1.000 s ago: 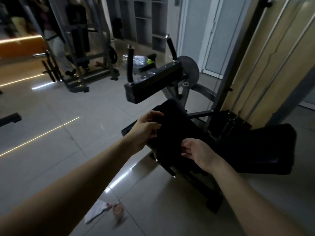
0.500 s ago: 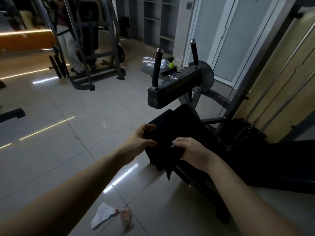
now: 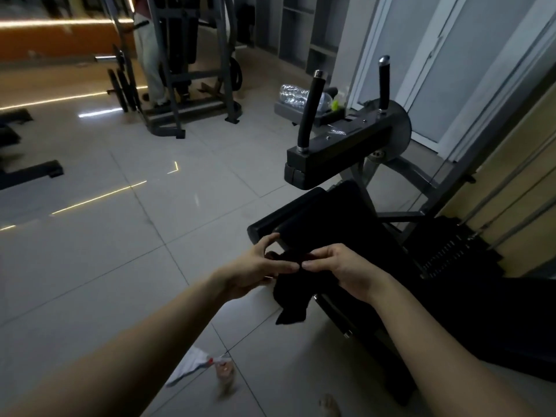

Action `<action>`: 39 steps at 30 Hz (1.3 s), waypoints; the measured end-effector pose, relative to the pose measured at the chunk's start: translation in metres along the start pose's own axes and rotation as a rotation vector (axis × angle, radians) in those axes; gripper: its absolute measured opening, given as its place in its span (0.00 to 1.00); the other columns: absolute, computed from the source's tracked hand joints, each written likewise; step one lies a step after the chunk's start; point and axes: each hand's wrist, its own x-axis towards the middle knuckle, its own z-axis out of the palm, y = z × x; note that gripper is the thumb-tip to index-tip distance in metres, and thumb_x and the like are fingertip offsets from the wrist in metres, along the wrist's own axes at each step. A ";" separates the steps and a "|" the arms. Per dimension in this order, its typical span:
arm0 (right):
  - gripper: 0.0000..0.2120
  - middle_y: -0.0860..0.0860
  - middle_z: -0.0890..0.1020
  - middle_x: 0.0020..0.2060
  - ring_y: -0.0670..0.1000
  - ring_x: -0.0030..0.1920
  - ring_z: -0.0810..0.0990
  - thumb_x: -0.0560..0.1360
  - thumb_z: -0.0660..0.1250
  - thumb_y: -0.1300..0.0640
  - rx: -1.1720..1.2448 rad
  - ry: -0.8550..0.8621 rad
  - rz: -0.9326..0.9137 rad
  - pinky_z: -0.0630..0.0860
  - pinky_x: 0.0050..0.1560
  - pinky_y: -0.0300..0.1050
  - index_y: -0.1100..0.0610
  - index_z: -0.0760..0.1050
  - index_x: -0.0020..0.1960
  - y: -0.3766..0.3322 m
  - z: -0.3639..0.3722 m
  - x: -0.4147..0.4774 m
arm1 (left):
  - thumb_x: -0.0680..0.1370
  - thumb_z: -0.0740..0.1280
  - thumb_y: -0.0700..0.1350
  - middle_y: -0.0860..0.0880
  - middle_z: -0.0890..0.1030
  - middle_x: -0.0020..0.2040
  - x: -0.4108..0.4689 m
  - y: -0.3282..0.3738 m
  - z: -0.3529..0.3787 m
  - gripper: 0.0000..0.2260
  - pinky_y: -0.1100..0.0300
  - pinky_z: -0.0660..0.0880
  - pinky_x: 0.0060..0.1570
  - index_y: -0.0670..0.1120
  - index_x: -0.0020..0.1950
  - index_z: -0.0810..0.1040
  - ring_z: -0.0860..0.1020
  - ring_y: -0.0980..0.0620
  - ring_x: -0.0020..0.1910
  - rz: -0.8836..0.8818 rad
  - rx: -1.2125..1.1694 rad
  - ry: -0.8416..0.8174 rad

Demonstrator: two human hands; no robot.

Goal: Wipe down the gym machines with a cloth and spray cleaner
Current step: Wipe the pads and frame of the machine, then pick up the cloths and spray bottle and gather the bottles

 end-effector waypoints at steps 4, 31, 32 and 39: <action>0.11 0.65 0.83 0.53 0.64 0.56 0.83 0.78 0.69 0.59 -0.002 -0.080 0.070 0.78 0.59 0.59 0.63 0.83 0.57 0.013 -0.035 0.029 | 0.68 0.80 0.39 0.35 0.82 0.60 0.018 -0.006 -0.006 0.33 0.45 0.80 0.59 0.50 0.71 0.74 0.84 0.39 0.56 -0.105 0.042 0.100; 0.13 0.55 0.84 0.55 0.51 0.56 0.83 0.78 0.68 0.62 0.255 0.124 0.057 0.76 0.60 0.46 0.62 0.80 0.62 0.071 -0.048 0.158 | 0.76 0.55 0.26 0.44 0.84 0.40 -0.027 -0.082 -0.040 0.19 0.58 0.78 0.35 0.41 0.50 0.83 0.80 0.49 0.36 -0.154 -0.030 0.979; 0.14 0.54 0.84 0.58 0.49 0.59 0.82 0.78 0.67 0.62 0.235 0.120 0.045 0.74 0.62 0.45 0.61 0.80 0.63 0.071 -0.046 0.160 | 0.76 0.56 0.27 0.45 0.85 0.40 -0.030 -0.084 -0.045 0.19 0.59 0.79 0.37 0.41 0.48 0.85 0.80 0.49 0.38 -0.171 -0.031 0.966; 0.06 0.52 0.86 0.40 0.52 0.46 0.85 0.79 0.69 0.61 -0.208 0.120 -0.094 0.79 0.48 0.42 0.59 0.84 0.46 0.070 -0.016 0.166 | 0.74 0.75 0.50 0.52 0.77 0.51 -0.046 -0.100 -0.077 0.10 0.57 0.78 0.51 0.50 0.53 0.81 0.78 0.52 0.49 -0.303 0.766 0.759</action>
